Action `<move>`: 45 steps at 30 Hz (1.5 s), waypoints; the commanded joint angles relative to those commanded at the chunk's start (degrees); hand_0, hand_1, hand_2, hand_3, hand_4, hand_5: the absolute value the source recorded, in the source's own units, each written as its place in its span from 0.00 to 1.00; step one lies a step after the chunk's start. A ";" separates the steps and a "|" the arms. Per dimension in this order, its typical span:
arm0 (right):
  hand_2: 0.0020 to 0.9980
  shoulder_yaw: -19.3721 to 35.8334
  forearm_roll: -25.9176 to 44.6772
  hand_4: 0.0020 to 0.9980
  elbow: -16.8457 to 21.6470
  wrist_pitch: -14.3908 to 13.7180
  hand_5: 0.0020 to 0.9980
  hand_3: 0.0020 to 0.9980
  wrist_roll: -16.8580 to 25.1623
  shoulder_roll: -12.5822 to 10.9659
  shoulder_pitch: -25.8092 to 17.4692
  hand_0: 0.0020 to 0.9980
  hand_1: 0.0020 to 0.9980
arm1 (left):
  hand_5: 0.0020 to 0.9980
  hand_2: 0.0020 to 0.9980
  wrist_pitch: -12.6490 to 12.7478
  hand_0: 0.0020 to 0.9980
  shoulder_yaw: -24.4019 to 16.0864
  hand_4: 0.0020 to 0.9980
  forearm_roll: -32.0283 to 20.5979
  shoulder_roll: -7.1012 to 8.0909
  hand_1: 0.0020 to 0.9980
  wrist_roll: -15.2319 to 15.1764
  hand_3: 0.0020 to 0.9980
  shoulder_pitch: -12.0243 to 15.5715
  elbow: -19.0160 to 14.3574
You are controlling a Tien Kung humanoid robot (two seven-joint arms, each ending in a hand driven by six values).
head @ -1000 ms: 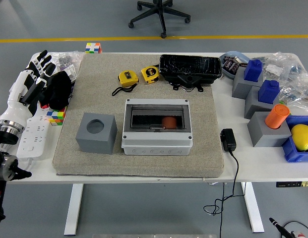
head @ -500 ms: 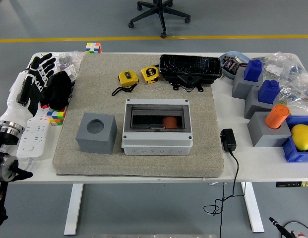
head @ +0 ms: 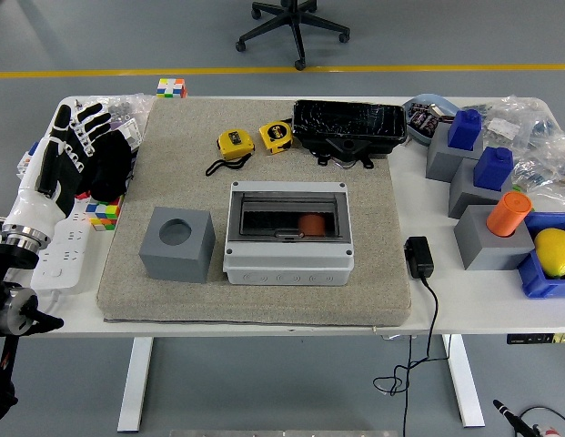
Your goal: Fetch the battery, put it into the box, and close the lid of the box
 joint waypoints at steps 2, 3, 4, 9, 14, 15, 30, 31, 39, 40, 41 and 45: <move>0.82 -0.25 0.32 1.00 0.00 -0.04 1.00 0.84 0.07 0.05 0.04 0.89 0.86 | 1.00 0.82 0.03 0.87 -0.05 1.00 0.06 -0.06 0.86 -0.04 0.82 0.10 -0.07; 0.82 -0.63 0.76 1.00 0.00 -0.08 1.00 0.84 0.15 0.07 0.06 0.89 0.86 | 1.00 0.82 0.06 0.87 -0.13 1.00 0.13 -0.07 0.86 -0.11 0.82 0.20 -0.11; 0.82 -1.05 1.22 1.00 0.00 -0.14 1.00 0.84 0.25 0.09 0.09 0.89 0.86 | 1.00 0.82 0.04 0.87 -0.24 1.00 0.18 -0.03 0.86 -0.25 0.82 0.32 -0.13; 0.82 -1.07 1.31 1.00 0.00 -0.14 1.00 0.85 0.22 0.09 0.06 0.89 0.86 | 1.00 0.82 0.12 0.87 -0.83 1.00 0.50 0.31 0.86 -0.53 0.82 0.41 -0.06; 0.82 0.05 0.16 1.00 0.00 -0.03 1.00 0.84 0.00 0.04 -0.16 0.89 0.86 | 1.00 0.82 0.13 0.86 -1.15 1.00 0.92 0.23 0.85 -0.91 0.80 0.29 -0.16; 0.82 0.12 0.13 1.00 0.00 -0.04 1.00 0.84 -0.01 0.05 -0.18 0.89 0.86 | 1.00 0.82 0.16 0.86 -1.16 1.00 1.09 0.23 0.85 -0.89 0.80 0.29 -0.16; 0.82 0.33 0.20 1.00 0.00 -0.05 1.00 0.84 -0.01 0.07 -0.02 0.89 0.86 | 0.91 0.82 0.66 0.85 -2.10 1.00 -0.08 0.19 0.85 -1.85 0.81 -0.13 -0.13; 0.82 0.34 0.26 1.00 0.00 -0.06 1.00 0.84 -0.02 0.09 0.09 0.89 0.86 | 0.93 0.81 0.73 0.88 -2.10 1.00 -0.61 0.19 0.85 -2.04 0.80 -0.20 -0.12; 0.82 0.88 0.01 1.00 0.00 -0.07 1.00 0.84 0.00 -0.14 0.28 0.89 0.86 | 1.00 0.81 0.87 0.89 -1.74 1.00 -3.10 -0.20 0.85 -3.08 0.80 -0.92 0.26; 0.82 0.90 -0.03 1.00 0.00 -0.07 1.00 0.84 0.00 -0.14 0.27 0.89 0.86 | 1.00 0.81 0.93 0.89 -1.74 1.00 -3.15 -0.20 0.85 -3.13 0.80 -0.95 0.24; 0.82 0.90 0.00 1.00 0.00 -0.07 1.00 0.84 0.02 -0.13 0.34 0.89 0.86 | 1.00 0.81 0.98 0.89 -1.81 1.00 -3.21 -0.20 0.85 -3.18 0.80 -0.97 0.20; 0.82 0.20 0.76 1.00 0.00 -0.14 1.00 0.84 0.15 -0.08 0.53 0.89 0.86 | 1.00 0.81 1.17 0.89 -2.12 1.00 -3.23 -0.16 0.86 -3.24 0.80 -0.97 0.23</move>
